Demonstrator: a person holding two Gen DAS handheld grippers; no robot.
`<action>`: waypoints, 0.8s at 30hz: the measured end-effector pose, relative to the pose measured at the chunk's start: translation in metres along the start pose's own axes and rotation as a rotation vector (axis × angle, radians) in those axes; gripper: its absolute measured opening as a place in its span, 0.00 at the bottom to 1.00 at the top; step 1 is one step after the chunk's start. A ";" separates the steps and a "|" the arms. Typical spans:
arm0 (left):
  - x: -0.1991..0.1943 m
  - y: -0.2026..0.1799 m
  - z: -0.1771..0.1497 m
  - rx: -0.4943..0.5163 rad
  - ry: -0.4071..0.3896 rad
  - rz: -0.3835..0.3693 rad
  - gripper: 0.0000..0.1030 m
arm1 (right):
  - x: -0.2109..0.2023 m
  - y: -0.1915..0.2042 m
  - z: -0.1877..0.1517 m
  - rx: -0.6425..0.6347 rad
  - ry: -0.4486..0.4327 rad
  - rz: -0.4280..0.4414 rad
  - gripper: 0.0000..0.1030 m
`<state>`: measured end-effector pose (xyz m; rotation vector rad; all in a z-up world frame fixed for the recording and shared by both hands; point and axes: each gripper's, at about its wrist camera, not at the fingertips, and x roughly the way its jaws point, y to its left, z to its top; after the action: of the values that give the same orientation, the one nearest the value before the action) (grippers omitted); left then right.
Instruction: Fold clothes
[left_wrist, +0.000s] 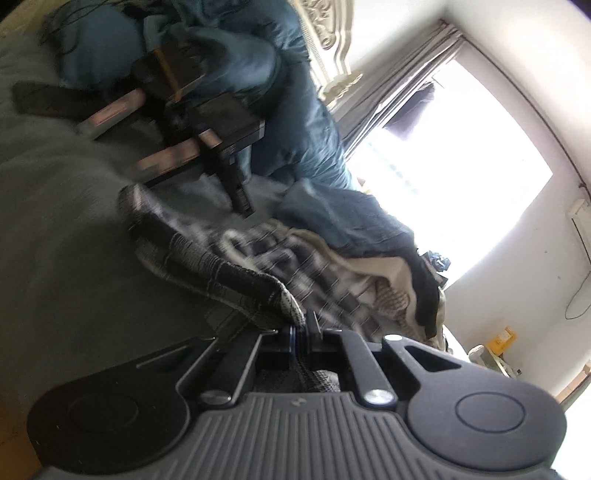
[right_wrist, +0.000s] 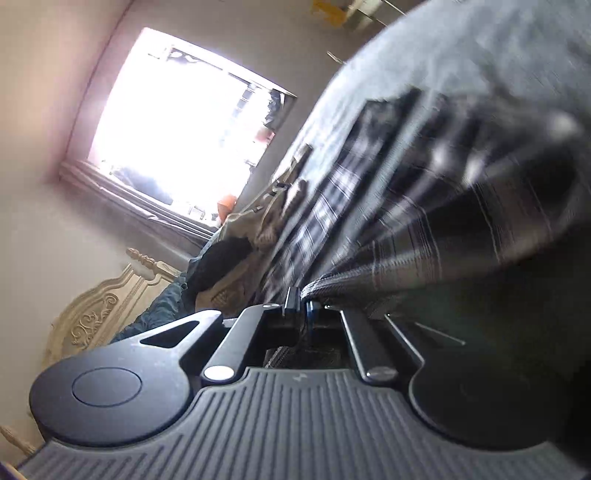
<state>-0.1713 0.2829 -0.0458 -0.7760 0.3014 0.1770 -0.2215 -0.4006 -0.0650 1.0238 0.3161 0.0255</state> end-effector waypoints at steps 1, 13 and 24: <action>0.003 -0.004 0.002 0.010 -0.005 -0.002 0.05 | 0.004 0.003 0.002 -0.015 -0.004 -0.003 0.02; 0.056 -0.042 0.021 0.073 -0.020 -0.017 0.05 | 0.056 0.032 0.043 -0.129 -0.055 0.003 0.02; 0.123 -0.079 0.028 0.119 -0.018 -0.022 0.05 | 0.112 0.045 0.081 -0.189 -0.100 -0.011 0.01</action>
<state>-0.0285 0.2536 -0.0156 -0.6589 0.2836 0.1441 -0.0873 -0.4261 -0.0162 0.8327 0.2234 -0.0057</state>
